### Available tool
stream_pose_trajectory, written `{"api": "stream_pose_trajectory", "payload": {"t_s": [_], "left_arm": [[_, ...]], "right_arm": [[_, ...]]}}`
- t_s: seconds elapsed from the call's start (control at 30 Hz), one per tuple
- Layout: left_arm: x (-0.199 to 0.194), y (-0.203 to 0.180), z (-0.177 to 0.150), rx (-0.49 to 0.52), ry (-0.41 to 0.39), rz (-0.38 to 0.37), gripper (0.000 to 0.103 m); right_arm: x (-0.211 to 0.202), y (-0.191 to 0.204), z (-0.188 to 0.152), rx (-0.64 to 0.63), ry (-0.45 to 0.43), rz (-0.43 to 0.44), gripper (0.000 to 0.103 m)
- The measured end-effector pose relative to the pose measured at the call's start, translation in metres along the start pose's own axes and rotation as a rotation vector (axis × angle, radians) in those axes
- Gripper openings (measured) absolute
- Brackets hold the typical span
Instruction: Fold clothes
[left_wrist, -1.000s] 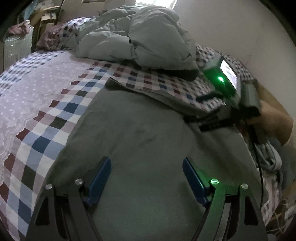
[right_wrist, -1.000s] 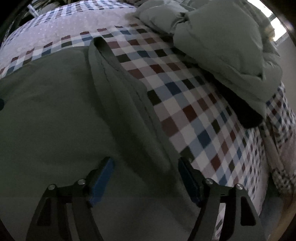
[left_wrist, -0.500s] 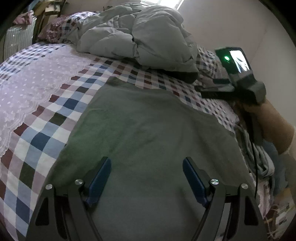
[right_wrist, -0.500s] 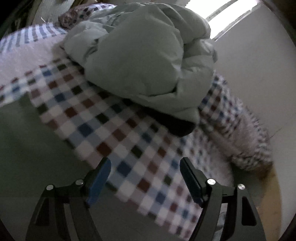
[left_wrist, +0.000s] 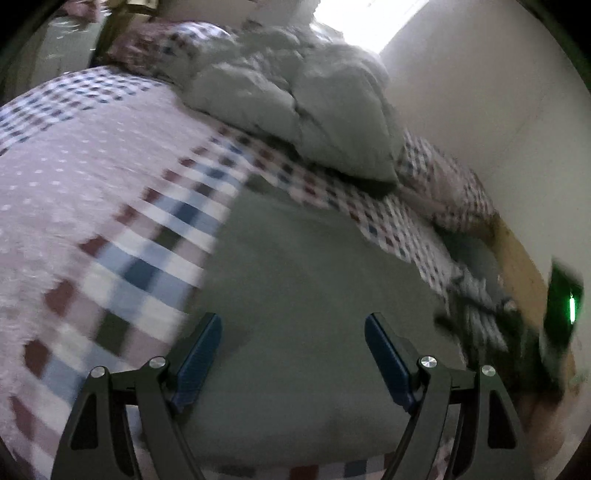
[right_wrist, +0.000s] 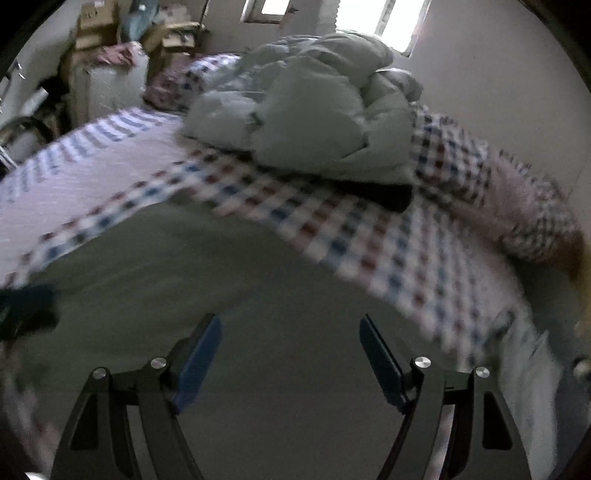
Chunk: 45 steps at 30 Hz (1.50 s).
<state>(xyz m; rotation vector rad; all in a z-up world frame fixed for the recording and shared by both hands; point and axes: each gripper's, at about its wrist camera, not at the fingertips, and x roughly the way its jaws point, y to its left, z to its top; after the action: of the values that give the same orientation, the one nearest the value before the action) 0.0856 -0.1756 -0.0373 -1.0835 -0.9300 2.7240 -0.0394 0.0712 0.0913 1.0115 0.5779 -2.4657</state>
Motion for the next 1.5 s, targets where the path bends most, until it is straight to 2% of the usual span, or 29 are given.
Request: {"api": "stream_pose_trajectory", "payload": {"t_s": [0.1, 0.23, 0.37, 0.53, 0.6, 0.73, 0.97, 1.17, 1.23, 1.3, 1.33, 1.37, 1.43, 1.5], "left_arm": [[-0.014, 0.020, 0.002, -0.084, -0.026, -0.026, 0.083], [-0.029, 0.039, -0.002, -0.144, -0.042, -0.040, 0.083], [-0.041, 0.056, -0.020, -0.194, -0.040, -0.020, 0.083], [-0.043, 0.071, -0.047, -0.324, 0.000, -0.068, 0.083], [-0.040, 0.071, -0.057, -0.376, 0.014, -0.114, 0.083], [-0.028, 0.061, -0.062, -0.415, 0.033, -0.197, 0.083], [-0.011, 0.060, -0.059, -0.474, 0.028, -0.213, 0.083], [-0.007, 0.069, -0.049, -0.509, 0.055, -0.280, 0.081], [-0.005, 0.076, -0.047, -0.547, 0.075, -0.315, 0.068], [-0.003, 0.083, -0.045, -0.586, 0.098, -0.345, 0.061], [-0.002, 0.085, -0.045, -0.598, 0.110, -0.349, 0.054], [-0.002, 0.088, -0.045, -0.609, 0.121, -0.351, 0.051], [0.000, 0.091, -0.046, -0.624, 0.140, -0.341, 0.034], [0.000, 0.094, -0.048, -0.642, 0.153, -0.341, 0.023]], "right_arm": [[-0.025, 0.028, -0.026, 0.071, -0.042, 0.061, 0.081], [-0.042, 0.062, -0.049, 0.173, -0.080, 0.113, 0.081], [-0.042, 0.096, -0.061, 0.196, -0.090, 0.126, 0.081], [-0.029, 0.113, -0.075, 0.203, -0.049, 0.129, 0.081], [-0.029, 0.116, -0.081, 0.198, -0.043, 0.130, 0.081], [-0.032, 0.118, -0.087, 0.172, -0.042, 0.131, 0.081], [-0.034, 0.119, -0.088, 0.149, -0.028, 0.129, 0.081], [-0.040, 0.140, -0.088, -0.025, -0.063, 0.081, 0.081], [-0.044, 0.152, -0.088, -0.113, -0.102, 0.067, 0.081], [-0.048, 0.165, -0.089, -0.208, -0.142, 0.051, 0.081], [-0.048, 0.174, -0.089, -0.264, -0.160, 0.038, 0.081], [-0.049, 0.182, -0.088, -0.314, -0.175, 0.029, 0.081], [-0.046, 0.199, -0.087, -0.414, -0.197, 0.003, 0.081], [-0.040, 0.213, -0.085, -0.497, -0.212, -0.025, 0.081]]}}
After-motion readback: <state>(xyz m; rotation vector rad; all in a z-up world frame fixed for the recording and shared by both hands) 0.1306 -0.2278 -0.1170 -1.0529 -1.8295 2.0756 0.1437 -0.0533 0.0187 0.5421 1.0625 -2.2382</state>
